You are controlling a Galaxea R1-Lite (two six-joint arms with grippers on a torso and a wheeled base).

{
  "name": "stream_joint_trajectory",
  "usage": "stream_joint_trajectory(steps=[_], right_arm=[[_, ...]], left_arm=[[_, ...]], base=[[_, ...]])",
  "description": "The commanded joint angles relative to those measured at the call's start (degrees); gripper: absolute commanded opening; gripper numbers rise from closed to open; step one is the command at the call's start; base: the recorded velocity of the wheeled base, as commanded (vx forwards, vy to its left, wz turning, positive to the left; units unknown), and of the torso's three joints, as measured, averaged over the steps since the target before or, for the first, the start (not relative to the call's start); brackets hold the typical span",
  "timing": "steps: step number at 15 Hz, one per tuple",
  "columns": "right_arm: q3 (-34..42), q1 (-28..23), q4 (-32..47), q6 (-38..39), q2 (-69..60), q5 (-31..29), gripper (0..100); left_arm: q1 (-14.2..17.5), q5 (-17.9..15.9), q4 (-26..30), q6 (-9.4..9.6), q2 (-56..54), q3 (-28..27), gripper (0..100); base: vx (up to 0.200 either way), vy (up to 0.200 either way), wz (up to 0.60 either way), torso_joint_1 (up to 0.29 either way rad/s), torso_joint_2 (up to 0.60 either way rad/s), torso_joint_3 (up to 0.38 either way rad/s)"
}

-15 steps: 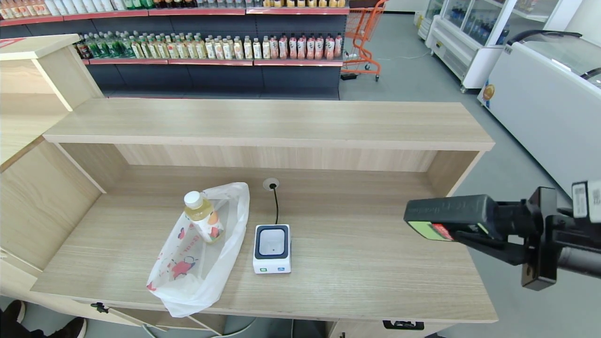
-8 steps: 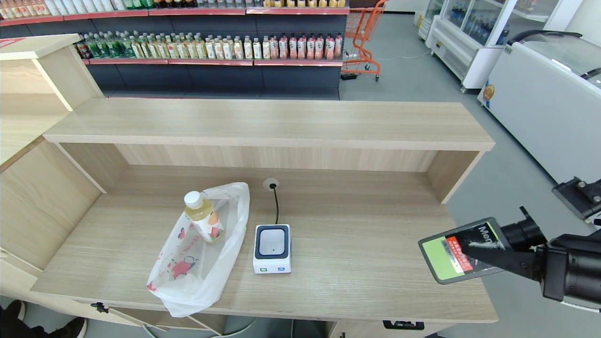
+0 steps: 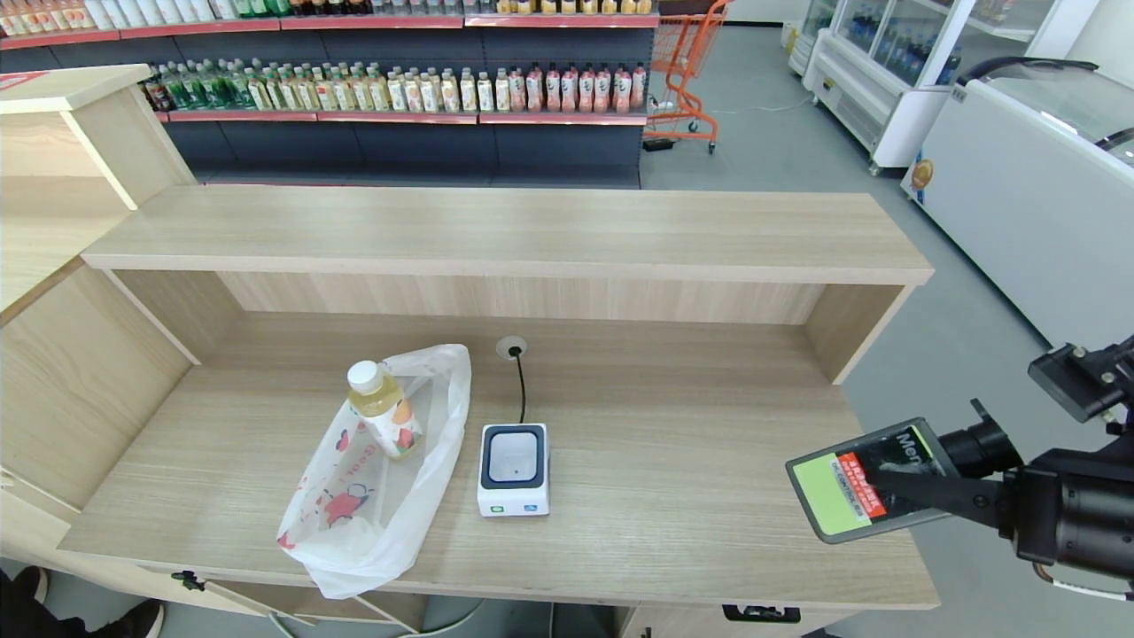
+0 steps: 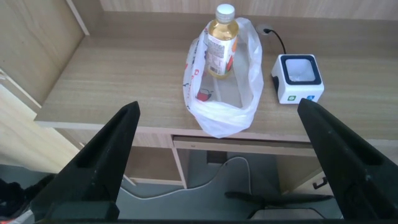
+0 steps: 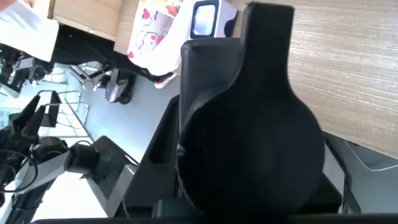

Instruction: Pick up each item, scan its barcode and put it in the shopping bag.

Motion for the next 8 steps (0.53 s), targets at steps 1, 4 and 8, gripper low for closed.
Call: stream_joint_trajectory(steps=[1, 4, 8], right_arm=[[-0.28, -0.33, -0.06, 0.56, 0.41, 0.02, 0], [-1.42, -0.07, -0.06, 1.53, 0.32, 0.02, 0], [-4.14, 1.95, 0.20, 1.53, 1.12, -0.07, 0]], left_arm=[[0.01, 0.00, -0.01, -0.03, -0.02, 0.00, 100], [0.01, 0.00, -0.01, -0.20, -0.02, 0.00, 100], [0.01, 0.00, -0.01, -0.20, -0.02, 0.00, 100]], base=[[0.000, 0.000, 0.00, 0.000, 0.00, 0.000], [0.000, 0.200, 0.00, -0.001, 0.00, 0.002], [0.000, 0.200, 0.00, 0.008, 0.00, 0.004]])
